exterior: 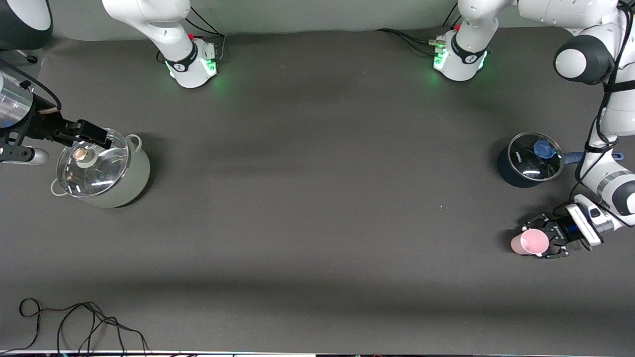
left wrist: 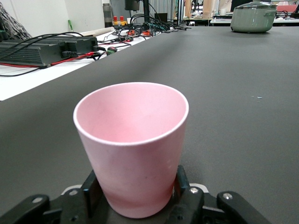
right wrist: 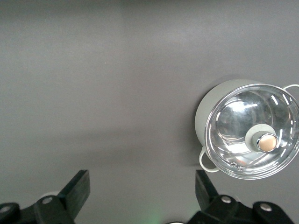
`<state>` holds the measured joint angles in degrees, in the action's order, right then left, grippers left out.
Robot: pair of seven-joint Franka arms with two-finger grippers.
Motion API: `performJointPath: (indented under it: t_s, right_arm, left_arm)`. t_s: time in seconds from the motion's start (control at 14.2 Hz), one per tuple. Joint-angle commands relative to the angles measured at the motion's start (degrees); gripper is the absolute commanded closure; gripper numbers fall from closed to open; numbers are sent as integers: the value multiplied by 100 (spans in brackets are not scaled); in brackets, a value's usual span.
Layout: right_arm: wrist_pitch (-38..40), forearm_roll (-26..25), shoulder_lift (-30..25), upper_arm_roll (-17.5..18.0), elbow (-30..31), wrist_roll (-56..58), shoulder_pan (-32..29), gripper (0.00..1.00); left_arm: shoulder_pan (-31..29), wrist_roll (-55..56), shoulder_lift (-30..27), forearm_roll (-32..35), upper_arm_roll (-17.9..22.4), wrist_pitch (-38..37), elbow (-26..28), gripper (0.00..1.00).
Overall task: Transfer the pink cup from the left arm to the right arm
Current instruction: 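Lower the open left gripper around the pink cup, then close the left gripper on the pink cup and lift it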
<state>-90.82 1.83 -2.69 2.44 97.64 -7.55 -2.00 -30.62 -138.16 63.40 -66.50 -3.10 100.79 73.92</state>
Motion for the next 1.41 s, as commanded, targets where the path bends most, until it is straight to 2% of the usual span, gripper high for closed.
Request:
performJointPath:
  t_s: [0.0, 0.14, 0.42, 0.63, 0.92, 1.13, 1.34]
  right_arm:
    - [-33, -15, -30, -33, 19, -10, 51, 0]
    - [-33, -16, -30, -33, 10, -10, 51, 0]
    - [-42, -16, -30, -33, 10, -1, 51, 0]
    - [-42, -16, -30, -33, 10, -1, 51, 0]
    - [-42, -16, -30, -33, 10, -1, 51, 0]
    - [-50, -16, -30, -33, 10, -9, 51, 0]
    - [-50, -16, -30, -33, 10, -18, 51, 0]
  left_arm:
    - [56, 279, -135, -83, 46, 116, 105, 58]
    - [56, 700, -275, -13, 46, 107, 79, 63]
    - [284, 1763, -714, 14, 46, 107, -70, 63]
    - [477, 2282, -1162, -4, 46, 37, 43, 67]
    - [917, 3013, -2224, -266, -102, 299, 1008, 70]
    - [1041, 3049, -2998, -758, -751, 1159, 2027, 73]
    - [1032, 3058, -3255, -979, -1245, 1670, 2486, 73]
